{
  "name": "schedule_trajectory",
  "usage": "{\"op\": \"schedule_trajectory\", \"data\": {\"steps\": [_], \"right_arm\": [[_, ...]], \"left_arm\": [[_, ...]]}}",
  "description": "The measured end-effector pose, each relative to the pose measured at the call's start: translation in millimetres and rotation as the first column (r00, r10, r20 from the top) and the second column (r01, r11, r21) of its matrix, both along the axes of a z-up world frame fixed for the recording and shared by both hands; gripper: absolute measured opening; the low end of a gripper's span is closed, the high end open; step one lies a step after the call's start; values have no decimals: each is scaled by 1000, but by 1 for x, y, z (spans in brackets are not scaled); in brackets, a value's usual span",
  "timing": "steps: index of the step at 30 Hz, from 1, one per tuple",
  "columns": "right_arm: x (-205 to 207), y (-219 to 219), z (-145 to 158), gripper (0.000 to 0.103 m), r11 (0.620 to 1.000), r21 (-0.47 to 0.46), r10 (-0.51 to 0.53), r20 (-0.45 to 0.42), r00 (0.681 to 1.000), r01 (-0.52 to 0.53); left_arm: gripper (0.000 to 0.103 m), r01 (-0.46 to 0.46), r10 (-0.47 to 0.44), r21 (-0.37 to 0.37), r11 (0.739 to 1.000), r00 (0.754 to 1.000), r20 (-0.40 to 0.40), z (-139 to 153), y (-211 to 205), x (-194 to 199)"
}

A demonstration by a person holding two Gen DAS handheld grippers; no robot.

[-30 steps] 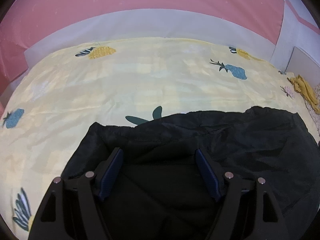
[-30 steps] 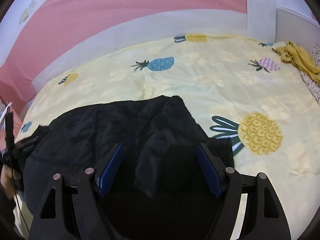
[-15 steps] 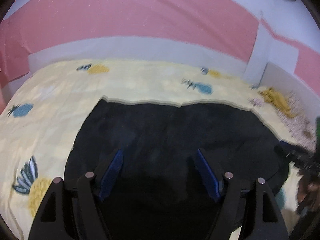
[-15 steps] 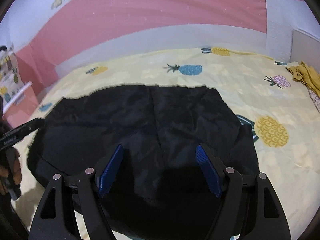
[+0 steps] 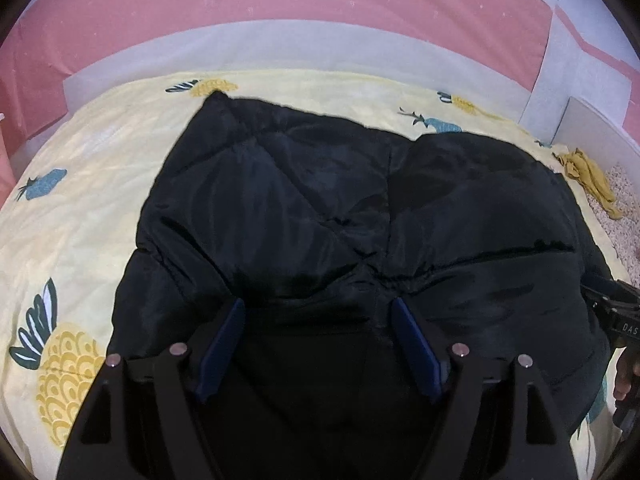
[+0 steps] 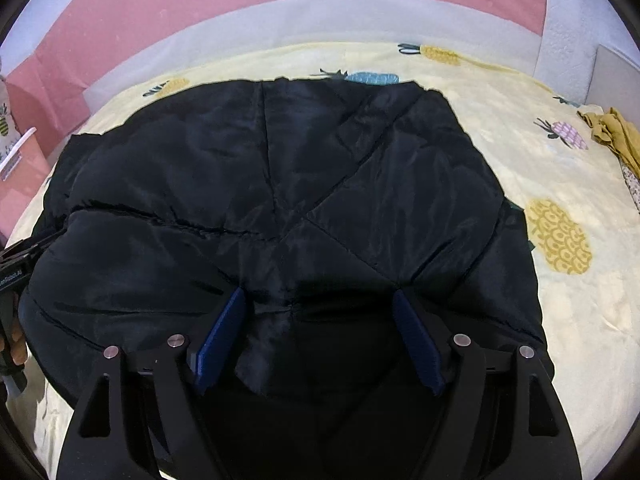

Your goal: Fold large clothes

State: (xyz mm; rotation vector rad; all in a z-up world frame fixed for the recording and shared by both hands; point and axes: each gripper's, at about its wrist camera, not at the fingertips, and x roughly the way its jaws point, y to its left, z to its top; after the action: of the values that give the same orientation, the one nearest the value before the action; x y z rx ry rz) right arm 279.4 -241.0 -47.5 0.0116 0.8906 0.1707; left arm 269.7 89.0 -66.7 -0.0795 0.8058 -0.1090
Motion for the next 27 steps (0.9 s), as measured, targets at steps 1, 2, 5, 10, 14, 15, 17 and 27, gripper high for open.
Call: {"op": "schedule_trajectory", "data": {"steps": [1,2,5,10,14,15,17,27], "right_arm": [[1,0,-2,76,1000,-1,0,-10,1000,0],[3,0,-4,76,1000,-4,2,-17,1000,-2],[6,1,-6,76,1000,-13,2,-38,999,-3],[9,0,-6,76,1000,-21,0,-50,999,-1],[5,-5,6,76,999,26,-19,-47,999,21],[5,-5,10,76,999,25,-23,-46,999,24],[-6,-5,27,76,998,18,-55,-12,998,55],[25,59,52,76,997,-17,78,49,996,-77]], "left_arm": [[79,-1,1,3,1000,1000,-7,-2,-1,1],[79,-3,3,6,1000,1000,-8,-3,-1,2],[79,-7,7,14,1000,1000,-16,-5,-3,2],[79,-12,13,22,1000,1000,-20,-4,-2,2],[78,-21,21,7,1000,1000,-23,5,1,-2],[77,-21,21,6,1000,999,-33,11,3,-3],[77,-14,13,-8,1000,1000,-27,25,8,-8],[79,-44,44,85,995,999,5,32,32,39]]}}
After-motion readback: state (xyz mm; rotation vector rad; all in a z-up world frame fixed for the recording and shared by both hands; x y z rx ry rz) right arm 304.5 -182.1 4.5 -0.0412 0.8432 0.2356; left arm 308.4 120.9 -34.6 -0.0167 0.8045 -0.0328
